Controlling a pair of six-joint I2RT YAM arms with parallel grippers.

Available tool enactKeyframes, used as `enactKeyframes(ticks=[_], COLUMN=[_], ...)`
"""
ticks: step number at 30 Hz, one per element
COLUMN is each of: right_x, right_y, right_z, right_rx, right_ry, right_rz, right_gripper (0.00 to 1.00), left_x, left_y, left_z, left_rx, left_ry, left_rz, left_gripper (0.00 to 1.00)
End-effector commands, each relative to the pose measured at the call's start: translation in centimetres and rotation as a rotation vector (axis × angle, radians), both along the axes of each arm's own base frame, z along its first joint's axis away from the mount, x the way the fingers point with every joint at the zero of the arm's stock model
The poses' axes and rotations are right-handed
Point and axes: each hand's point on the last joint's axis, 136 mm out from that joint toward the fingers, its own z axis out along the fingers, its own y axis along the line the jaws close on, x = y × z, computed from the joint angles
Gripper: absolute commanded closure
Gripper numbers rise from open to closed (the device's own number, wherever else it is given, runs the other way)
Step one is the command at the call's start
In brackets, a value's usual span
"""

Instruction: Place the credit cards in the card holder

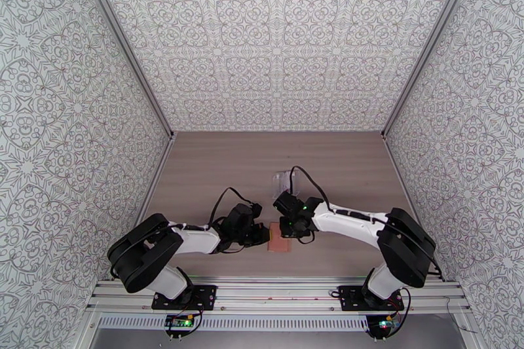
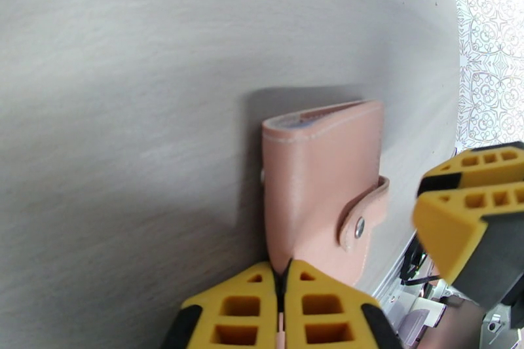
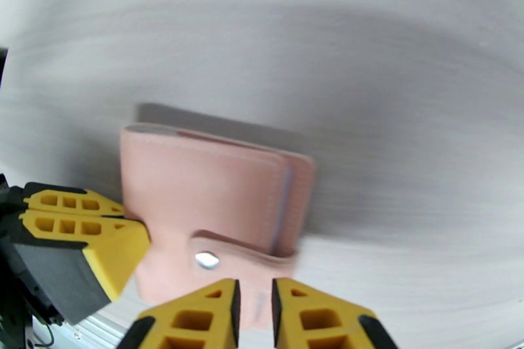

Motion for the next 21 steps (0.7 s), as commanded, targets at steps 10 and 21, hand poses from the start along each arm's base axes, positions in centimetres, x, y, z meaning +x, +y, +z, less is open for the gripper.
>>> enactKeyframes(ticks=[10,21], right_x=[0.3,0.3], right_y=[2.9,3.0], right_z=[2.0,1.5], right_rx=[0.136,0.09], right_ry=[-0.003,0.013], right_rz=[0.054,0.067], right_gripper=[0.68,0.65], left_x=[-1.0,-0.9], left_y=[1.6,1.7], left_z=[-1.9,-1.4], left_rx=[0.095,0.096], left_ry=[0.05,0.035], left_rz=[0.017,0.03], left_gripper=[1.0,1.0])
